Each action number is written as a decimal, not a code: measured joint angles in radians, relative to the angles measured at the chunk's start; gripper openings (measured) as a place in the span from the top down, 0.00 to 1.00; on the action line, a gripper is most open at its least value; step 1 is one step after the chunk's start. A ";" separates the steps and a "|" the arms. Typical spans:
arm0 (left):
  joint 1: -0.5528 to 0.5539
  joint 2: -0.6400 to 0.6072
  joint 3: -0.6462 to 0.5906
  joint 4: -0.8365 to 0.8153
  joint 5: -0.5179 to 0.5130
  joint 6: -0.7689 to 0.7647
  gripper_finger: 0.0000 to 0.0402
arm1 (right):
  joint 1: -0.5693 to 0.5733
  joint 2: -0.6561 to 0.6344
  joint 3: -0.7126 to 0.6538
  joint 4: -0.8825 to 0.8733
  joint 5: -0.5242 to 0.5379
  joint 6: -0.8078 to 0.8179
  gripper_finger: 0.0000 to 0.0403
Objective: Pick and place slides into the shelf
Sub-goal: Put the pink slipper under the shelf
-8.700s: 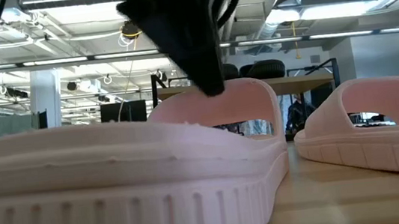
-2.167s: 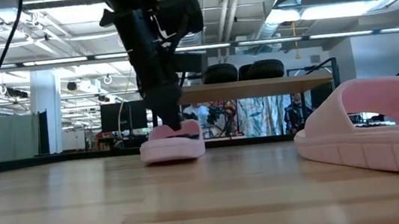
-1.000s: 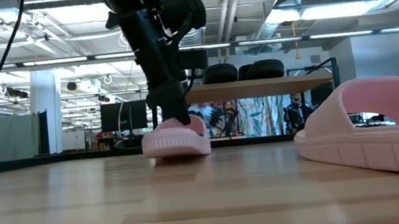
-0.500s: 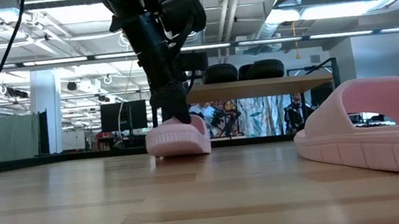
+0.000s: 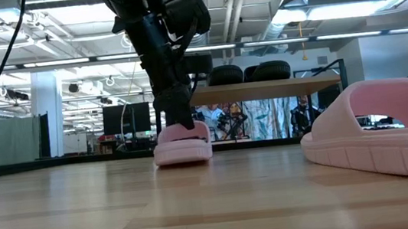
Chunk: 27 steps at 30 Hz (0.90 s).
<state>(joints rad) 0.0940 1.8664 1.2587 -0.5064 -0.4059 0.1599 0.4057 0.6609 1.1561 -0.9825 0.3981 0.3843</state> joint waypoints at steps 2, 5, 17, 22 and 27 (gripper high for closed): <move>0.000 0.000 0.000 0.000 0.010 -0.005 0.75 | 0.000 0.000 0.000 0.000 0.000 0.000 0.80; 0.000 0.000 0.000 0.000 0.025 -0.006 0.72 | 0.000 0.000 0.000 0.000 0.000 0.000 0.80; -0.020 0.000 0.000 -0.006 0.027 0.011 0.68 | 0.000 0.000 0.000 0.001 0.000 0.000 0.80; -0.038 0.000 0.000 -0.019 -0.007 0.016 0.68 | 0.000 0.000 0.000 -0.002 0.000 -0.002 0.80; -0.049 0.000 0.000 -0.020 -0.045 0.021 0.68 | 0.000 0.000 0.000 -0.005 0.000 -0.017 0.80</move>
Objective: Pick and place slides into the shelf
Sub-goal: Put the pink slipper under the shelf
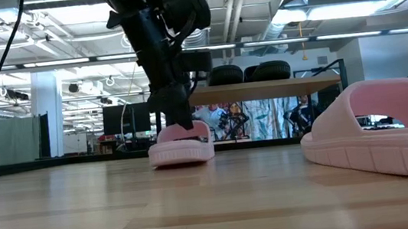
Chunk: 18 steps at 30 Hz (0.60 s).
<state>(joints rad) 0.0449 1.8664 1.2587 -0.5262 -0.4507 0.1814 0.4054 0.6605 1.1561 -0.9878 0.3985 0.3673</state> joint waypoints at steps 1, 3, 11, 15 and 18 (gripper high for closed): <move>0.000 0.000 0.000 0.000 -0.004 0.000 0.68 | 0.000 0.000 0.000 0.000 0.000 0.000 0.80; 0.000 0.000 0.000 0.000 -0.007 -0.001 0.68 | 0.000 0.000 0.000 0.000 0.000 0.000 0.80; -0.029 0.000 0.000 -0.003 -0.030 -0.010 0.68 | 0.000 0.000 0.000 -0.008 0.000 -0.001 0.80; -0.054 -0.005 0.000 -0.017 -0.076 -0.018 0.68 | 0.000 0.000 0.000 -0.019 0.000 0.000 0.80; -0.076 -0.022 0.015 -0.049 -0.134 -0.041 0.68 | 0.000 0.000 0.000 -0.026 0.000 0.000 0.80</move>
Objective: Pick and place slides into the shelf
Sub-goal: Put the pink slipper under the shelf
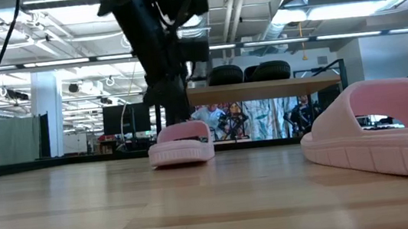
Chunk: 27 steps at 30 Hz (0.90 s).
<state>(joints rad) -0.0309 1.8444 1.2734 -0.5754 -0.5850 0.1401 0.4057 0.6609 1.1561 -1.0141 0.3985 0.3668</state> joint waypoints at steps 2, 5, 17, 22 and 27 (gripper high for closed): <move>-0.015 -0.012 0.019 -0.021 -0.028 -0.016 0.68 | 0.000 0.000 0.000 0.000 0.000 0.000 0.80; -0.039 -0.029 0.046 -0.072 -0.049 -0.035 0.68 | 0.000 0.001 0.000 0.001 0.000 0.003 0.80; -0.223 -0.196 0.079 -0.287 -0.071 -0.359 0.68 | 0.075 0.139 0.000 0.005 -0.061 0.070 0.80; -0.303 -0.253 0.079 -0.328 -0.155 -0.474 0.68 | 0.166 0.265 -0.001 0.012 -0.060 0.070 0.80; -0.358 -0.271 0.079 -0.379 -0.249 -0.559 0.68 | 0.231 0.437 -0.002 0.017 -0.057 0.097 0.80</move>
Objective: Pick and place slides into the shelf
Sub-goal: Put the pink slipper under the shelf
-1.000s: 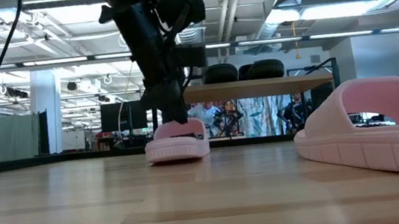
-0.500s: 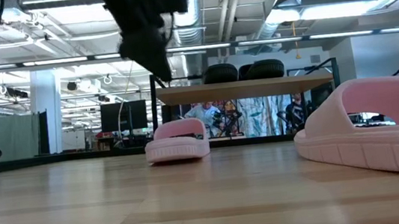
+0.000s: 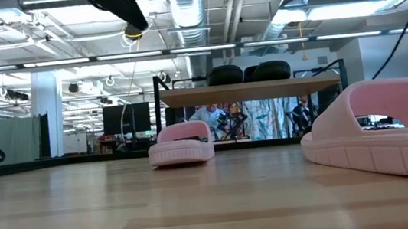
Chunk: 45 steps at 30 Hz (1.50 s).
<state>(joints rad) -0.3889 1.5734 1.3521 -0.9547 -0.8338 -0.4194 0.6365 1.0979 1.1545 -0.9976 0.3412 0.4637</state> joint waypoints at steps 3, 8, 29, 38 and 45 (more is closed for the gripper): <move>-0.015 0.000 0.000 -0.030 -0.042 -0.018 0.68 | 0.029 0.116 0.001 0.006 0.000 0.001 0.80; -0.017 0.000 0.000 -0.060 -0.089 -0.031 0.68 | 0.045 0.310 0.001 0.046 0.003 0.001 0.80; -0.057 0.001 0.000 -0.154 -0.090 -0.267 0.68 | 0.164 0.565 0.003 0.231 0.142 0.192 0.80; -0.072 0.001 0.000 -0.154 -0.087 -0.379 0.68 | 0.161 0.636 -0.001 0.241 0.161 0.192 0.79; -0.080 0.001 0.000 -0.154 -0.087 -0.380 0.68 | 0.158 0.679 0.002 0.271 0.155 0.206 0.69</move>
<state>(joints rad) -0.4689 1.5745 1.3518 -1.1086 -0.9211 -0.7998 0.7945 1.7765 1.1561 -0.7262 0.4962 0.6699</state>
